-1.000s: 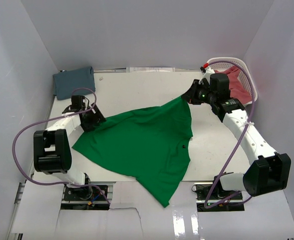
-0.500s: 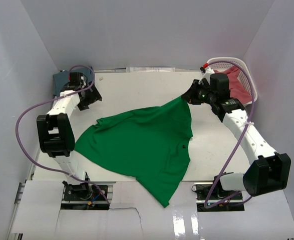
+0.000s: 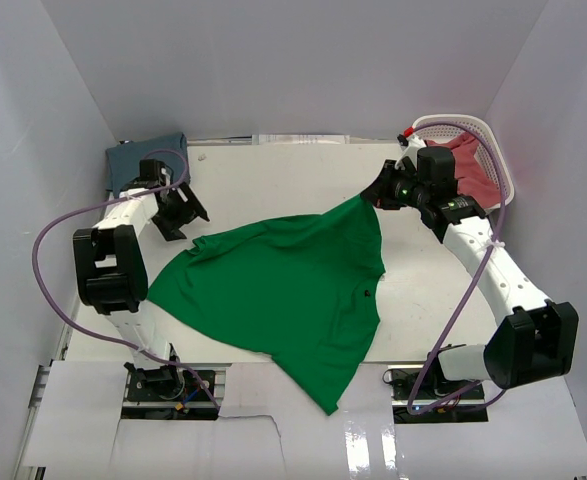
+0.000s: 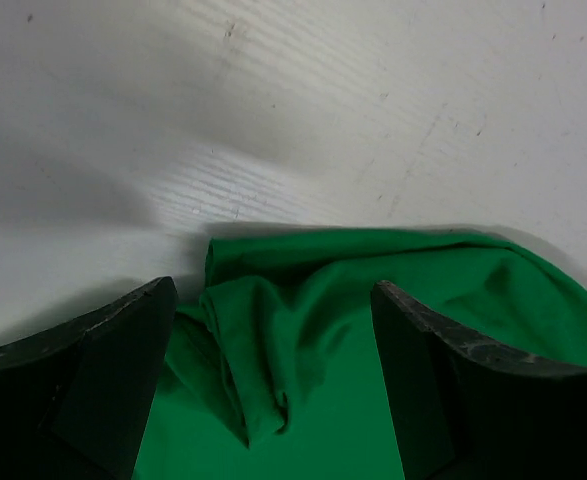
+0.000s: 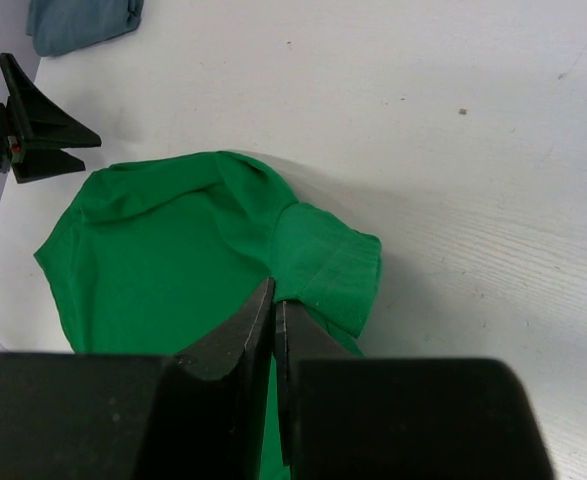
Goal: Fold and stack the t-shirts
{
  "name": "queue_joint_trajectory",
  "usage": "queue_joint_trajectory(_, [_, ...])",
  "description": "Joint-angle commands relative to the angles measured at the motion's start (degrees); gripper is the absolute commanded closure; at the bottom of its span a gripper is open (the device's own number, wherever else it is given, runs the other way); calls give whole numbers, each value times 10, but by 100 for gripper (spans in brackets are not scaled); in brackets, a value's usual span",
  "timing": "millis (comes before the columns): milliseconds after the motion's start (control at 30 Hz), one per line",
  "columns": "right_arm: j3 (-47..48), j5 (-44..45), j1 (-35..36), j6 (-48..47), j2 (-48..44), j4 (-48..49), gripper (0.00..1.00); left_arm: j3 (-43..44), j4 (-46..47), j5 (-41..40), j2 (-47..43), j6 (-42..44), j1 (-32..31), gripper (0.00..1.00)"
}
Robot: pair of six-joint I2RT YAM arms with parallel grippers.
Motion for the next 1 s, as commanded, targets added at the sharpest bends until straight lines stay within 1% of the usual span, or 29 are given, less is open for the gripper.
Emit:
queue_joint_trajectory(0, [16,-12,-2,-10,2,14,92,-12,0,46,-58,-15,5,11])
queue_joint_trajectory(167, [10,-13,-2,-9,2,17,92,-43,21,56,-65,-22,5,12])
queue_joint_trajectory(300, [9,-13,-2,-8,3,17,92,-55,35,95,-42,-28,5,22])
queue_joint_trajectory(333, [10,-13,-2,-8,3,17,92,-58,37,100,-35,-33,5,22])
queue_joint_trajectory(433, [12,-10,-2,-7,3,16,92,-80,47,90,-45,-37,5,22])
queue_joint_trajectory(533, [12,-11,-2,-7,4,17,92,-84,51,80,-47,-34,5,23])
queue_joint_trajectory(633, [13,-14,-2,-7,8,17,92,-81,50,82,-43,-33,5,28])
queue_joint_trajectory(767, [15,-16,-2,-6,11,17,92,-78,57,88,-35,-32,6,52])
queue_joint_trajectory(800, [14,-16,-2,-6,11,18,92,-77,60,90,-29,-32,5,71])
queue_joint_trajectory(867, [13,-15,-2,-6,11,17,92,-78,66,101,-26,-35,5,88])
queue_joint_trajectory(967, [13,-13,-2,-6,10,16,92,-82,89,127,-21,-51,6,97])
